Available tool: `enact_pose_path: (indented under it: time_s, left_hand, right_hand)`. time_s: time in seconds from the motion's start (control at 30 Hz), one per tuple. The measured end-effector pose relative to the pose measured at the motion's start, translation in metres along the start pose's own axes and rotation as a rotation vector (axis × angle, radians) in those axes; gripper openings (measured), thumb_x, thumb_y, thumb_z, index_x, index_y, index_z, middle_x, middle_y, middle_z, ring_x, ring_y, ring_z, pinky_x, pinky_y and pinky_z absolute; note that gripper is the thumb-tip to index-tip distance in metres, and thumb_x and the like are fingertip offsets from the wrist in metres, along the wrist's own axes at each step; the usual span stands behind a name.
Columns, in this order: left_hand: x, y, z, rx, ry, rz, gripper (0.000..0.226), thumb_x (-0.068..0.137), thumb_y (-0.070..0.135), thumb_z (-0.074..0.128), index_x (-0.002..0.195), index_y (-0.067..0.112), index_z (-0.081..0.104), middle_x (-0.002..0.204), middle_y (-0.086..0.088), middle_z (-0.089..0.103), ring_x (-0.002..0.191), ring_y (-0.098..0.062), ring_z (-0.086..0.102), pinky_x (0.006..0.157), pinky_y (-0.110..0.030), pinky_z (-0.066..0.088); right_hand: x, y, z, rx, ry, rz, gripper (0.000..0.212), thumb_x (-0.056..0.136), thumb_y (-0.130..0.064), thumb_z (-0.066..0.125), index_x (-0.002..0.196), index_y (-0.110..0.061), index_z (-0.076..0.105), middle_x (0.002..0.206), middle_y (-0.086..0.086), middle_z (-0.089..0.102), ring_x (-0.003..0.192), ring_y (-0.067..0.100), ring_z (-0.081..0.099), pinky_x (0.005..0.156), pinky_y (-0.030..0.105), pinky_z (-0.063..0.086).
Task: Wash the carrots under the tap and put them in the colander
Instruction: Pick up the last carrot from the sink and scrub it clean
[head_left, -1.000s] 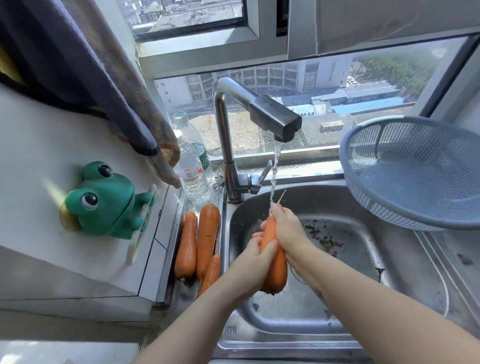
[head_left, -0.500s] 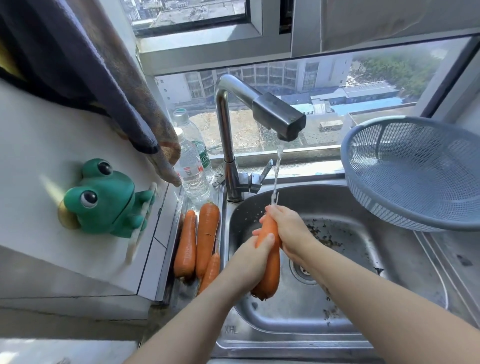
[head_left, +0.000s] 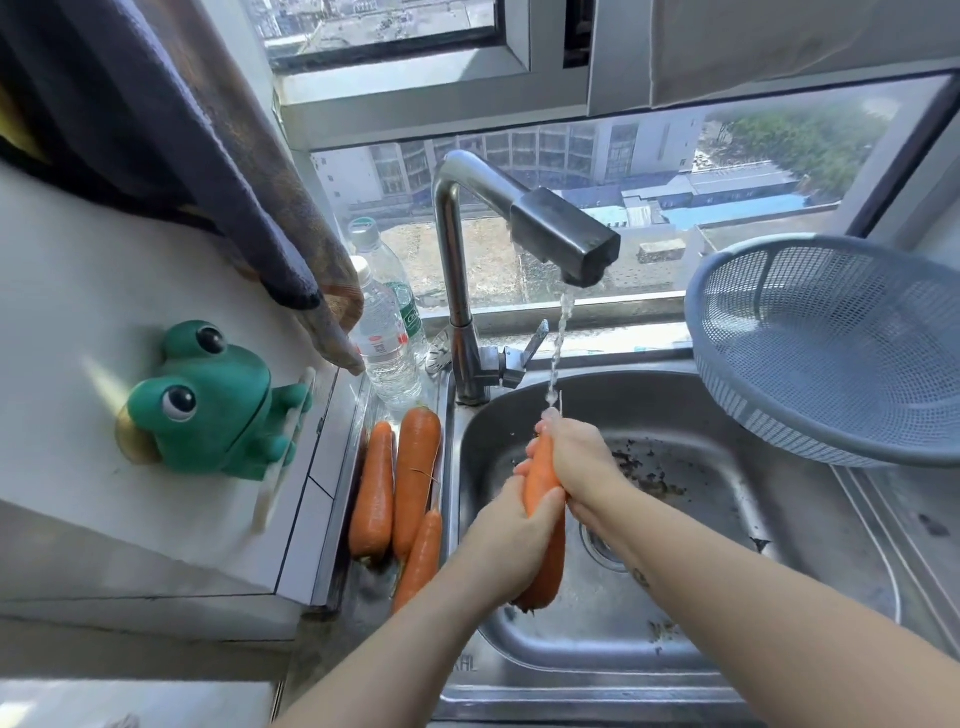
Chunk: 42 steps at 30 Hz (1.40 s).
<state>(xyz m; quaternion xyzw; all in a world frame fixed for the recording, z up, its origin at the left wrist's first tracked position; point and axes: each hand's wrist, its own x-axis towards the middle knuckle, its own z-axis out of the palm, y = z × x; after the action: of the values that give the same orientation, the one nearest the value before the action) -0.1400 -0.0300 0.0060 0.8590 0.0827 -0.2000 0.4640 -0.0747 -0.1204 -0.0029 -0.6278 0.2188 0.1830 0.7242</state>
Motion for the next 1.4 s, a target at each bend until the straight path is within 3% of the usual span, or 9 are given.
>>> enact_pose_path:
  time_s: [0.23, 0.3, 0.43, 0.63, 0.73, 0.83, 1.07, 1.23, 1.4]
  left_hand:
    - [0.001, -0.003, -0.008, -0.018, 0.022, -0.014, 0.027, 0.099, 0.044, 0.038, 0.108, 0.022, 0.051, 0.090, 0.005, 0.058, 0.078, -0.006, 0.053, 0.066, -0.020, 0.038]
    - [-0.002, -0.002, -0.004, 0.002, 0.029, -0.022, 0.037, 0.097, 0.050, 0.038, 0.119, 0.021, 0.049, 0.098, 0.005, 0.059, 0.086, -0.010, 0.055, 0.068, -0.024, 0.038]
    - [-0.008, -0.004, 0.000, 0.100, -0.012, 0.001, 0.043, 0.098, 0.046, 0.037, 0.132, 0.019, 0.039, 0.111, 0.001, 0.057, 0.093, -0.013, 0.054, 0.076, -0.027, 0.038]
    - [-0.003, -0.002, -0.014, -0.059, -0.037, -0.003, 0.023, 0.101, 0.040, 0.035, 0.106, 0.024, 0.052, 0.103, -0.001, 0.060, 0.084, -0.007, 0.054, 0.075, -0.016, 0.042]
    - [-0.005, -0.005, -0.009, -0.007, -0.037, 0.015, 0.047, 0.099, 0.047, 0.036, 0.136, 0.019, 0.043, 0.122, -0.004, 0.059, 0.104, -0.016, 0.056, 0.086, -0.029, 0.040]
    - [-0.007, -0.007, -0.006, 0.028, -0.038, 0.042, 0.051, 0.098, 0.047, 0.037, 0.139, 0.018, 0.037, 0.121, -0.001, 0.058, 0.102, -0.013, 0.056, 0.082, -0.028, 0.040]
    - [-0.008, -0.011, -0.013, -0.715, -0.338, -0.081, 0.053, 0.082, 0.040, 0.059, 0.132, 0.027, 0.047, 0.116, -0.009, 0.063, 0.090, -0.025, 0.067, 0.071, -0.036, 0.055]
    - [0.000, 0.002, -0.011, -0.756, -0.177, -0.227, 0.035, 0.099, 0.041, 0.043, 0.121, 0.016, 0.054, 0.095, -0.010, 0.067, 0.066, -0.019, 0.067, 0.057, -0.030, 0.052]
    - [0.013, 0.012, -0.023, -0.820, -0.160, -0.394, 0.043, 0.098, 0.047, 0.045, 0.112, 0.010, 0.060, 0.072, -0.011, 0.069, 0.056, -0.022, 0.065, 0.050, -0.027, 0.050]
  right_hand:
    - [-0.013, 0.003, 0.001, -0.013, -0.190, -0.023, 0.015, 0.102, -0.010, 0.039, 0.115, -0.018, 0.040, 0.094, 0.010, 0.052, 0.075, 0.018, 0.059, 0.073, 0.031, 0.053]
    - [-0.009, 0.004, 0.004, -0.065, -0.115, -0.058, 0.008, 0.102, -0.014, 0.038, 0.105, -0.012, 0.046, 0.086, 0.009, 0.053, 0.069, 0.018, 0.059, 0.069, 0.032, 0.052]
    - [-0.001, 0.002, 0.006, 0.105, 0.030, 0.052, 0.034, 0.103, -0.030, 0.037, 0.083, -0.007, 0.051, 0.067, 0.011, 0.052, 0.052, 0.022, 0.055, 0.056, 0.034, 0.049]
    - [-0.010, 0.009, 0.001, 0.151, -0.217, 0.012, 0.018, 0.102, -0.011, 0.039, 0.120, -0.015, 0.043, 0.099, 0.013, 0.053, 0.077, 0.020, 0.058, 0.074, 0.032, 0.053]
    - [-0.006, 0.009, 0.005, 0.061, -0.117, -0.032, 0.015, 0.102, -0.017, 0.040, 0.100, -0.007, 0.051, 0.083, 0.010, 0.052, 0.066, 0.021, 0.056, 0.069, 0.036, 0.051]
    - [-0.004, 0.004, 0.009, 0.060, -0.006, 0.000, 0.030, 0.104, -0.027, 0.036, 0.088, -0.007, 0.052, 0.071, 0.009, 0.052, 0.055, 0.020, 0.053, 0.060, 0.034, 0.050]
    - [0.003, -0.014, 0.005, 0.451, 0.040, 0.247, 0.043, 0.103, -0.040, 0.035, 0.083, -0.008, 0.056, 0.061, 0.007, 0.055, 0.050, 0.017, 0.051, 0.058, 0.032, 0.050]
    - [-0.006, -0.008, 0.005, 0.031, -0.039, 0.007, 0.029, 0.103, -0.031, 0.036, 0.119, -0.011, 0.049, 0.100, 0.008, 0.061, 0.077, 0.020, 0.062, 0.072, 0.036, 0.055]
    - [-0.015, 0.013, -0.008, -0.279, -0.200, -0.157, 0.072, 0.099, -0.039, 0.046, 0.154, -0.026, 0.001, 0.153, -0.001, 0.030, 0.132, 0.023, 0.042, 0.110, 0.045, 0.038]
